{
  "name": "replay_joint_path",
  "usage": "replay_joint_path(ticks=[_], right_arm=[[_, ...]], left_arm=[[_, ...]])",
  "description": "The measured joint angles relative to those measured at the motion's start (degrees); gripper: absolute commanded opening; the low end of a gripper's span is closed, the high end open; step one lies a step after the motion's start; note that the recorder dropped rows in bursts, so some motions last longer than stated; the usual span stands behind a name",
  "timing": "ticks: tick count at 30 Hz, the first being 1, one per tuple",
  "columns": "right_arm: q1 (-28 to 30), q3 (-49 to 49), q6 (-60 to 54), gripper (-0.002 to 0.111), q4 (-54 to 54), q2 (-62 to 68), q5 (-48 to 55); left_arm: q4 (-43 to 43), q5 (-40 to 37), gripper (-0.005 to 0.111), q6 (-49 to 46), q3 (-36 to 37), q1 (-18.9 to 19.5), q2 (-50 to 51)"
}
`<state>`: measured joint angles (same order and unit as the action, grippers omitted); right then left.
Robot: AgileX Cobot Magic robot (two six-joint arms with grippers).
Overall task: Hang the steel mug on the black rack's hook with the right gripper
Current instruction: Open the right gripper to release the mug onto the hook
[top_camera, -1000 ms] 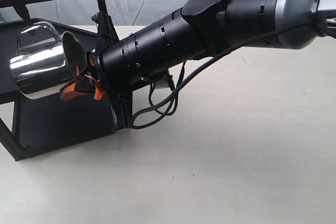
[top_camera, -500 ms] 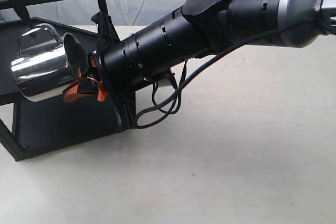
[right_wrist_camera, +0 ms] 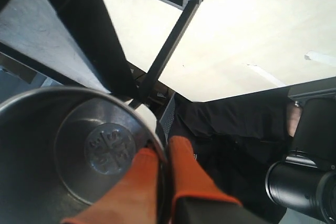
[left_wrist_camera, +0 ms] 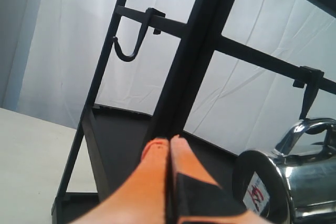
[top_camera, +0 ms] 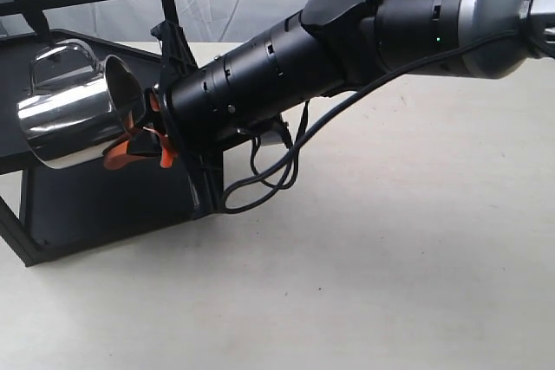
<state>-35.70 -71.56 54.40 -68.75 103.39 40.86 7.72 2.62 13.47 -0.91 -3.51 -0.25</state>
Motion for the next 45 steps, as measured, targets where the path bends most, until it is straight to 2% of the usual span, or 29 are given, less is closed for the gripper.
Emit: replay_joint_path(ticks=[2,7,18,34,40,45], right_arm=[[0.0,0.0,0.0,0.004,0.0,0.0,0.0],[0.0,0.0,-0.2,0.029,0.7,0.4,0.2],[0.0,1.6,-0.1,0.05,7.4,2.6,0.6],[0.0,1.6,0.2,0.05,8.9,2.6,2.7],[0.0,1.6,7.7,0.05,19.0,0.6,4.0],[0.0,1.6,16.0,0.043,30.9,-3.6,5.6]], left_arm=[[0.0,0.0,0.0,0.0,0.0,0.0,0.0],[0.0,0.0,0.0,0.0,0.0,0.0,0.0],[0.0,0.0,0.0,0.0,0.0,0.0,0.0],[0.0,0.0,0.0,0.0,0.0,0.0,0.0],[0.0,0.0,0.0,0.0,0.0,0.0,0.0],[0.0,0.0,0.0,0.0,0.0,0.0,0.0]])
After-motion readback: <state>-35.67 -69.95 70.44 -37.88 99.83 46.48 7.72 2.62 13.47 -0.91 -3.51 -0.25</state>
